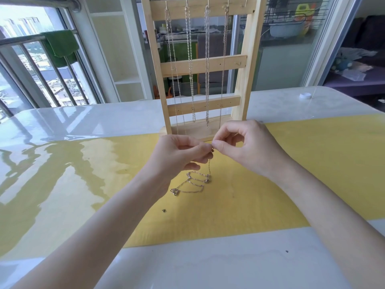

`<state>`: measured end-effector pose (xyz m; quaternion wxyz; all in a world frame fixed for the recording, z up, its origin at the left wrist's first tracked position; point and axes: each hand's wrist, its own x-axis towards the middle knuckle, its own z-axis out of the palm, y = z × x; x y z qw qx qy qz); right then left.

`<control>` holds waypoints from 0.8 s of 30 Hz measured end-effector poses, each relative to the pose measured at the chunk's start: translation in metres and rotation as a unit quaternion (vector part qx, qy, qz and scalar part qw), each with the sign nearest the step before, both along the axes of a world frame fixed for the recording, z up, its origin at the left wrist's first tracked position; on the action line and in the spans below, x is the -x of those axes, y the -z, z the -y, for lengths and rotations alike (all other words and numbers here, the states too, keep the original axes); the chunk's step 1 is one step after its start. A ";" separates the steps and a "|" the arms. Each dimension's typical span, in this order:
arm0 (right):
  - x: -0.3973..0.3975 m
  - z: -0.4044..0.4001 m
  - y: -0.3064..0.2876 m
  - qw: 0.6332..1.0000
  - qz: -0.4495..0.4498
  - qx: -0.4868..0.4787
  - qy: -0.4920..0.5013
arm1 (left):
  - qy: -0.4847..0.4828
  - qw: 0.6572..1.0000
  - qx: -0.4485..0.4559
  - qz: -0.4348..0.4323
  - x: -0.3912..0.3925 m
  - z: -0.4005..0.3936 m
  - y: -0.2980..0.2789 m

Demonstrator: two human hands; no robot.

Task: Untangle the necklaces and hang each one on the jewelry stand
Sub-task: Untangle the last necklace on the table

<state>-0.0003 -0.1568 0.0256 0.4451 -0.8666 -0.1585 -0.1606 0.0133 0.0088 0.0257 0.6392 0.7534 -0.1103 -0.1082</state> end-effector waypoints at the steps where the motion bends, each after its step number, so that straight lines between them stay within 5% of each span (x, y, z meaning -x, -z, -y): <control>1: 0.000 0.000 0.000 1.000 0.006 0.002 -0.001 | 0.001 1.000 -0.009 0.001 0.000 0.000 0.000; 10: 0.006 0.008 -0.009 0.963 -0.174 -0.153 -0.140 | 0.121 0.987 0.069 -0.081 0.001 -0.003 -0.005; 15: 0.007 0.005 -0.011 0.973 -0.190 -0.073 -0.106 | 0.112 0.986 0.054 -0.108 0.004 0.002 -0.004; 20: 0.008 0.003 -0.010 0.976 -0.203 -0.023 -0.081 | 0.063 0.998 -0.012 -0.022 0.009 0.009 0.002; 24: 0.006 0.007 -0.009 0.970 -0.204 -0.108 -0.075 | 0.044 0.997 -0.028 0.061 0.012 0.012 0.002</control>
